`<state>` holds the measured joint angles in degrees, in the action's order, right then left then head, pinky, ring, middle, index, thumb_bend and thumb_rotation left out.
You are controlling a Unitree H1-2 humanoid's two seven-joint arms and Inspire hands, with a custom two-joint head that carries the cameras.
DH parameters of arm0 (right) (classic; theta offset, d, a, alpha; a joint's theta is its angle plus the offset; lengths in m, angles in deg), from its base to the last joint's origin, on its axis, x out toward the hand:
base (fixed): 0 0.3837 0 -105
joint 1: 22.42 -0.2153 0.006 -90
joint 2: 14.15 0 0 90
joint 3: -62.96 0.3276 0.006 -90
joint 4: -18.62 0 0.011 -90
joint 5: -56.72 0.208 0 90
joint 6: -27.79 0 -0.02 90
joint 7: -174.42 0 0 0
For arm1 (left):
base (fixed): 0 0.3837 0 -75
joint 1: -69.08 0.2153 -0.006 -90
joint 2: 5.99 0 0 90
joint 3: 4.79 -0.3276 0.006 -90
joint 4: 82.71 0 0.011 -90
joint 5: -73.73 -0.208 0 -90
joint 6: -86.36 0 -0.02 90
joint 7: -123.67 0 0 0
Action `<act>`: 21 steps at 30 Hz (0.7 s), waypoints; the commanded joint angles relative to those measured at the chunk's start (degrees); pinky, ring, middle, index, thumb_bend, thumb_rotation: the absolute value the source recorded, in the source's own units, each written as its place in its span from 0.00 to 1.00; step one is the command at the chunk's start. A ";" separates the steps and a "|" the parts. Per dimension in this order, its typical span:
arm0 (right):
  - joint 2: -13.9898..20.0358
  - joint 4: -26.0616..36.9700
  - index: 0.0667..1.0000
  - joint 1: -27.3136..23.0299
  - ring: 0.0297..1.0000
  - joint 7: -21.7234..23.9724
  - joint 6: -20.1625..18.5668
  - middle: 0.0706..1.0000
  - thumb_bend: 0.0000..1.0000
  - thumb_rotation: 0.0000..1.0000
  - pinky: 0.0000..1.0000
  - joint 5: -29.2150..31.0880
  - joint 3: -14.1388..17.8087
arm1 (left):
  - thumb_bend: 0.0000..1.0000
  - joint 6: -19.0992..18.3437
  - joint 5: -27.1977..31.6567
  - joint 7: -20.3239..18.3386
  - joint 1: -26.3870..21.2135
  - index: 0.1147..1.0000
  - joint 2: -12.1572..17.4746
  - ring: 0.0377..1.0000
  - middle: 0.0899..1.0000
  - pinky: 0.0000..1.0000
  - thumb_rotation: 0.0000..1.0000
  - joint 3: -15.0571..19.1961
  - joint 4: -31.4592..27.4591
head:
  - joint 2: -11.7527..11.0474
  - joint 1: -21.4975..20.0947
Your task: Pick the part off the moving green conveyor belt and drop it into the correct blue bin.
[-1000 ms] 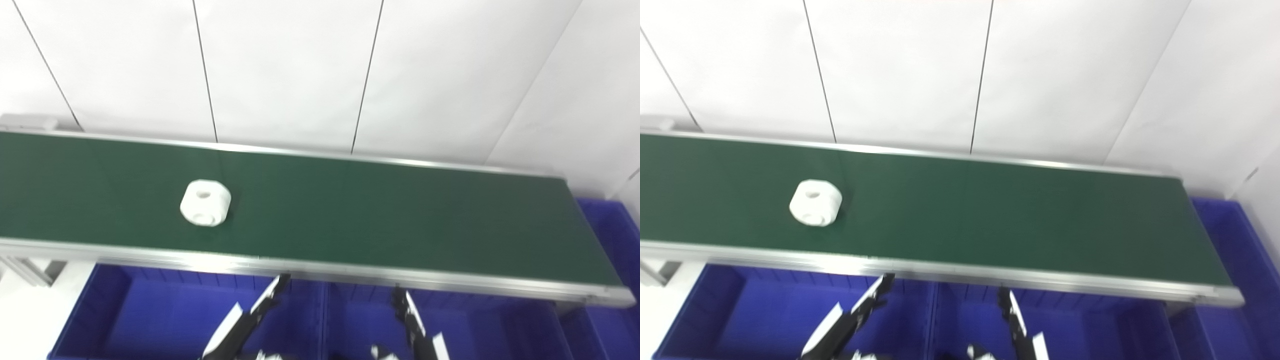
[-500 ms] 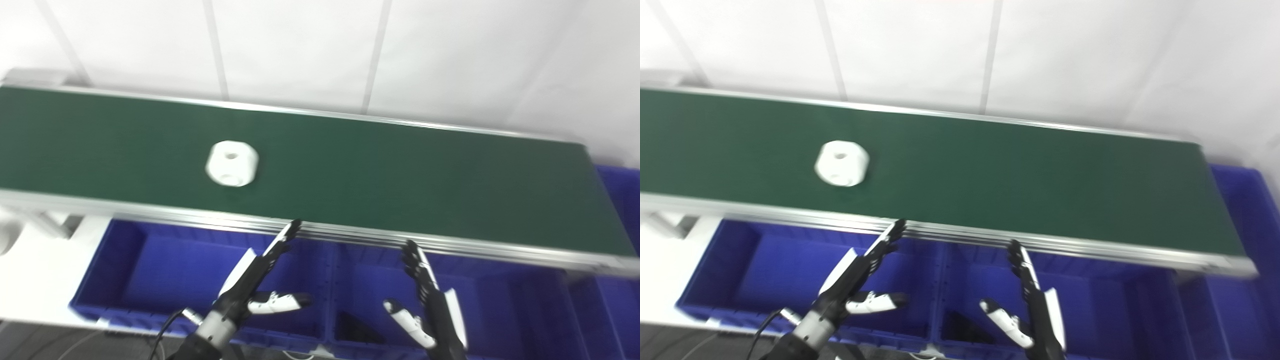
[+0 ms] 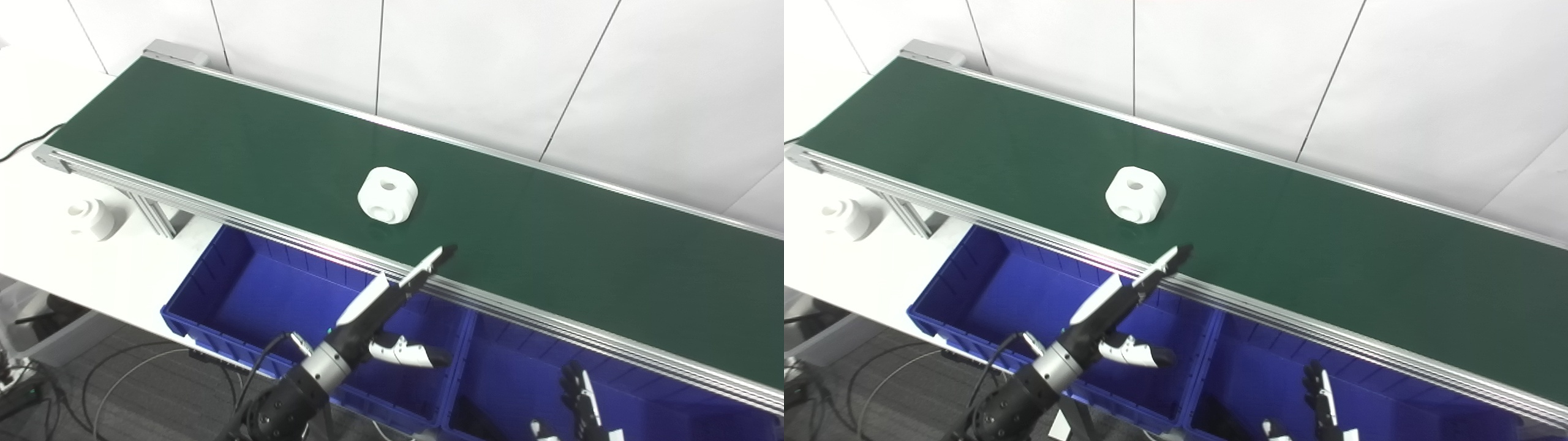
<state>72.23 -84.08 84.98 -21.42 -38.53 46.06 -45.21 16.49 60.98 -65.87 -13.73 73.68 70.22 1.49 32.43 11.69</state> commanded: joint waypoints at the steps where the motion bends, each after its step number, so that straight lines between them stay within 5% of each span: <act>1: 0.70 0.05 0.97 -0.84 0.92 -2.21 3.25 0.93 0.88 0.77 0.90 -0.18 -0.79 | 0.71 -0.03 0.65 0.37 -3.10 1.00 0.47 1.00 1.00 0.98 0.69 1.13 -3.90 | -0.79 -0.80; 6: 1.23 -2.21 0.96 -2.14 0.91 -5.48 3.25 0.92 0.90 0.76 0.88 -0.31 -3.19 | 0.71 -5.57 -1.45 -1.53 -7.76 1.00 2.92 1.00 1.00 0.98 0.70 3.10 -8.29 | -3.14 -3.07; 12: 1.94 -4.26 0.93 -3.30 0.89 -7.94 3.25 0.91 0.92 0.71 0.85 0.35 -5.55 | 0.70 -7.96 -3.95 -2.28 -14.94 1.00 6.09 1.00 1.00 0.97 0.66 4.69 -7.98 | -6.01 -7.33; 21: 3.50 -6.11 0.91 -5.28 0.86 -11.53 3.25 0.88 0.94 0.68 0.79 -0.43 -9.03 | 0.67 -8.46 -8.92 -1.78 -24.39 1.00 8.95 0.97 1.00 0.86 0.61 5.31 -2.07 | -6.10 -10.88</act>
<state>75.11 -90.89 80.18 -31.44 -38.15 46.16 -53.92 6.92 52.91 -68.68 -36.05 82.29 75.53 -0.15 26.28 0.79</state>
